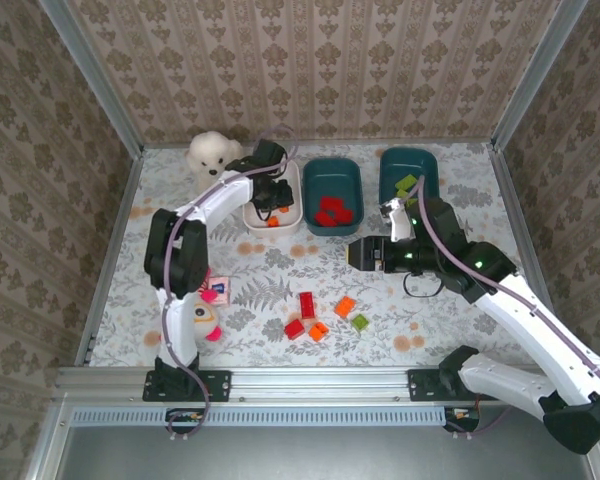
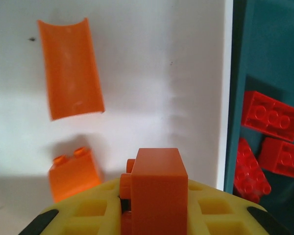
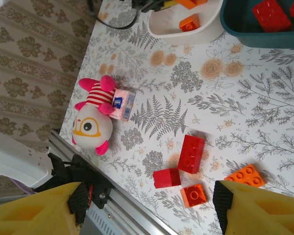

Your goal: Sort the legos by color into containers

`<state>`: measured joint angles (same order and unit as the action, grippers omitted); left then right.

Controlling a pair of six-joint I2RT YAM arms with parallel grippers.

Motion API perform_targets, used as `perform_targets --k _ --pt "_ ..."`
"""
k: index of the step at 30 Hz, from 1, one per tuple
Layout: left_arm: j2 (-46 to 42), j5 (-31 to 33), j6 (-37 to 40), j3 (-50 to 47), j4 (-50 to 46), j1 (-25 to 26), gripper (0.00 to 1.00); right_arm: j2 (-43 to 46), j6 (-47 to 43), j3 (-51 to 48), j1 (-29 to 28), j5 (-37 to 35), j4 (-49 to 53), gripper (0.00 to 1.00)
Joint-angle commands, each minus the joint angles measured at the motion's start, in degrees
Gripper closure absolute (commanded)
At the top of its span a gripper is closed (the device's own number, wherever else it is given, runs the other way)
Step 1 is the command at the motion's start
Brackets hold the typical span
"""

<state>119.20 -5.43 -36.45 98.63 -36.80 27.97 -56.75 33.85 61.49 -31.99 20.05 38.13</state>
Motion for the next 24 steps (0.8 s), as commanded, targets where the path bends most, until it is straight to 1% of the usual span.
perform_targets --k 1,5,8,10,13,15,18,21,24 --pt "2.68 -4.09 -1.19 3.73 -1.25 -0.25 0.73 -1.17 1.31 2.25 -0.92 -2.20 -2.53 0.29" --pt "5.25 -5.65 -2.03 4.23 -0.43 -0.67 0.72 -2.12 1.16 2.93 -1.39 -2.85 -2.38 0.29" --pt "6.71 -5.78 -1.61 5.49 -1.74 -0.83 0.70 -2.55 1.14 2.69 -1.98 -3.48 -2.27 0.29" --pt "6.99 -5.64 -1.46 5.79 -2.55 -0.91 0.64 -2.79 1.16 2.42 -2.51 -3.86 -1.99 0.29" --pt "6.93 -5.56 -1.43 5.94 -3.55 -0.90 0.50 -3.57 0.55 2.40 -3.62 -4.55 -1.39 0.28" --pt "6.60 -5.11 -1.43 6.22 -4.76 -0.96 0.44 -4.86 -0.66 2.93 -4.73 -5.03 -0.16 0.28" --pt "4.11 -4.10 -1.41 5.81 -5.24 -0.98 0.39 -7.23 -4.27 4.27 -8.35 -7.74 2.71 0.29" --pt "0.05 -2.89 -1.46 5.48 -5.91 -1.00 0.36 -10.40 -7.15 5.77 -12.91 -10.47 5.47 0.29" --pt "-6.00 -1.11 -1.76 3.04 -5.83 -1.01 0.34 -14.26 -9.11 7.03 -18.90 -13.22 7.50 0.29"
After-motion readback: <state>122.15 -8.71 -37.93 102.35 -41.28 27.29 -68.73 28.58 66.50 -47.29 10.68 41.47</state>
